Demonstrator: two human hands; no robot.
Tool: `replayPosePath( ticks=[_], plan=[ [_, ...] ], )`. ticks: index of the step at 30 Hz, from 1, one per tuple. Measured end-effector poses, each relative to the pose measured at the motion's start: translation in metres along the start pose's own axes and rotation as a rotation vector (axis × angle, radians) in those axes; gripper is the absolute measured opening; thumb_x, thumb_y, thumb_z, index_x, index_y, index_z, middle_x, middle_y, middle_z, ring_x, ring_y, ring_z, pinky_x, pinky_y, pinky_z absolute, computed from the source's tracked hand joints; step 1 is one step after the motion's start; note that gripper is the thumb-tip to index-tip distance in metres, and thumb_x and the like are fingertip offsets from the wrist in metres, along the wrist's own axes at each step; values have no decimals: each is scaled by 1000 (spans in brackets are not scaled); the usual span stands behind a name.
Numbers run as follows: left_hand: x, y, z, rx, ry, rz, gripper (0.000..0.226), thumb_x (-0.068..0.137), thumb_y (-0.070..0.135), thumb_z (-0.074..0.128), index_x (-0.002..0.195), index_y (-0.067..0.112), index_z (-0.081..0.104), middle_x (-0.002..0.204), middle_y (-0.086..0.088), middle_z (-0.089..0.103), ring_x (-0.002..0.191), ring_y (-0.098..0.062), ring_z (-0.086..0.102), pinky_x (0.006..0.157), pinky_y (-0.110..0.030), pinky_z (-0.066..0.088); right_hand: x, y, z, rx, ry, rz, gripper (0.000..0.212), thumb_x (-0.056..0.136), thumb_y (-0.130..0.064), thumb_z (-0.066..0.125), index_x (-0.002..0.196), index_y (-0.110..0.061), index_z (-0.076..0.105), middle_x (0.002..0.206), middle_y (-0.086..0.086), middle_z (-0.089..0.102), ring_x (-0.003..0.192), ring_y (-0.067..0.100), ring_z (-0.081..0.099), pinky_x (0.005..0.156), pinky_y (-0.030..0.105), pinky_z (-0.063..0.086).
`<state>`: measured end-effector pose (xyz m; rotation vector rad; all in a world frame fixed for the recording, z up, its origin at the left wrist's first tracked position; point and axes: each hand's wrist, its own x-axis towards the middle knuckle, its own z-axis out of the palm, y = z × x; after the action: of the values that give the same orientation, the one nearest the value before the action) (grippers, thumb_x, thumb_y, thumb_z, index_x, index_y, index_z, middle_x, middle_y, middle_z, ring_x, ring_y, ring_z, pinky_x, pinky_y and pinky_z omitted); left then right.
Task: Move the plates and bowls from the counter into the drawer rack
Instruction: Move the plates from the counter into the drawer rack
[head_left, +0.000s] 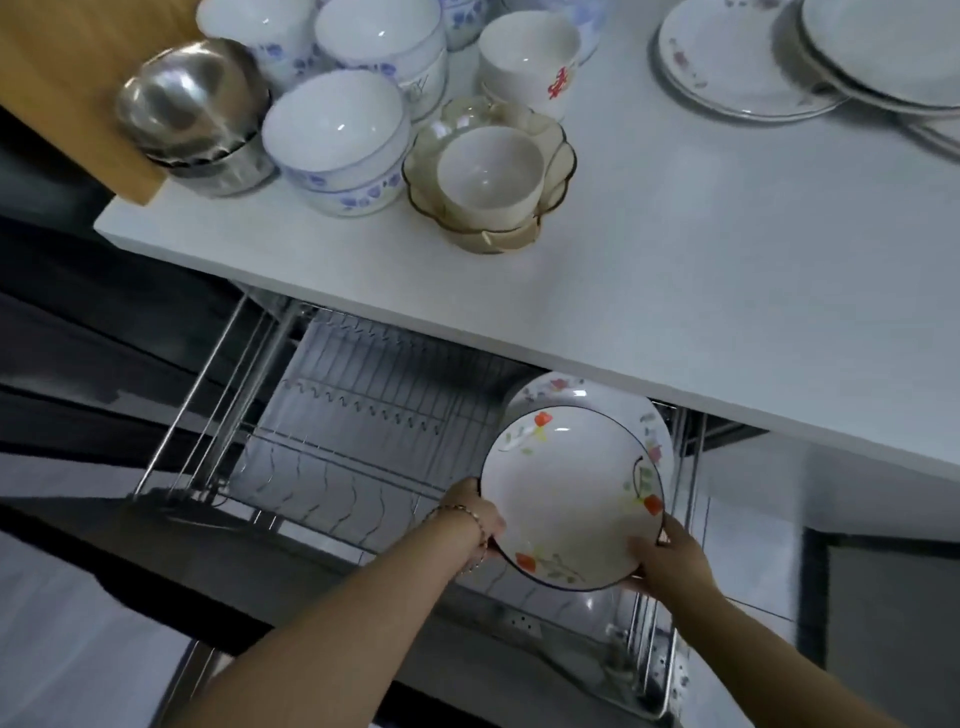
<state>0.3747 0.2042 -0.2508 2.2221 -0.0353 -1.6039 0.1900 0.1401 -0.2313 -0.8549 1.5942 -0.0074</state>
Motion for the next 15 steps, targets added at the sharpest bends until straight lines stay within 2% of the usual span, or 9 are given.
replayPosePath(
  ticks=[3, 6, 7, 9, 11, 13, 15],
  plan=[
    [27, 21, 9, 15, 14, 52, 37, 86, -6, 51, 120, 7, 55, 120, -10, 61, 106, -32, 61, 89, -42, 54, 27, -4, 0, 44, 30, 0, 53, 92, 8, 44, 142, -8, 36, 130, 27, 53, 96, 37, 58, 86, 47, 51],
    [52, 33, 15, 83, 62, 93, 36, 85, -3, 52, 119, 8, 56, 122, -11, 62, 106, -32, 61, 92, -41, 53, 52, -8, 8, 72, 91, -15, 53, 92, 5, 46, 142, -10, 37, 131, 24, 53, 109, 44, 58, 83, 44, 52],
    [57, 36, 15, 148, 74, 112, 36, 85, 0, 53, 120, 9, 56, 123, -11, 62, 107, -31, 61, 94, -35, 51, 59, -7, 10, 81, 118, -18, 53, 92, 4, 47, 142, -11, 38, 130, 23, 53, 111, 44, 58, 83, 44, 53],
    [61, 40, 16, 219, 95, 139, 38, 86, 2, 54, 123, 10, 55, 124, -11, 61, 104, -29, 59, 87, -25, 47, 68, -6, 16, 62, 164, -30, 51, 93, 0, 47, 141, -14, 40, 127, 20, 56, 106, 43, 60, 85, 46, 55],
    [67, 41, 18, 250, 84, 175, 42, 84, 2, 56, 125, 10, 53, 126, -11, 60, 111, -30, 58, 91, -29, 49, 73, -4, 19, 4, 228, -47, 48, 92, -2, 45, 139, -15, 43, 119, 18, 60, 94, 37, 62, 83, 47, 57],
    [64, 39, 20, 274, 69, 220, 43, 84, 3, 59, 126, 10, 52, 128, -10, 59, 117, -30, 56, 98, -36, 49, 74, -3, 20, -70, 311, -69, 44, 91, -3, 45, 134, -14, 47, 104, 15, 60, 82, 29, 57, 79, 43, 56],
    [63, 36, 22, 306, 32, 253, 45, 83, 5, 62, 127, 11, 52, 130, -9, 59, 120, -30, 54, 101, -39, 47, 72, -2, 18, -130, 373, -94, 41, 90, -3, 46, 130, -11, 50, 101, 17, 62, 82, 27, 53, 75, 34, 49]
  ],
)
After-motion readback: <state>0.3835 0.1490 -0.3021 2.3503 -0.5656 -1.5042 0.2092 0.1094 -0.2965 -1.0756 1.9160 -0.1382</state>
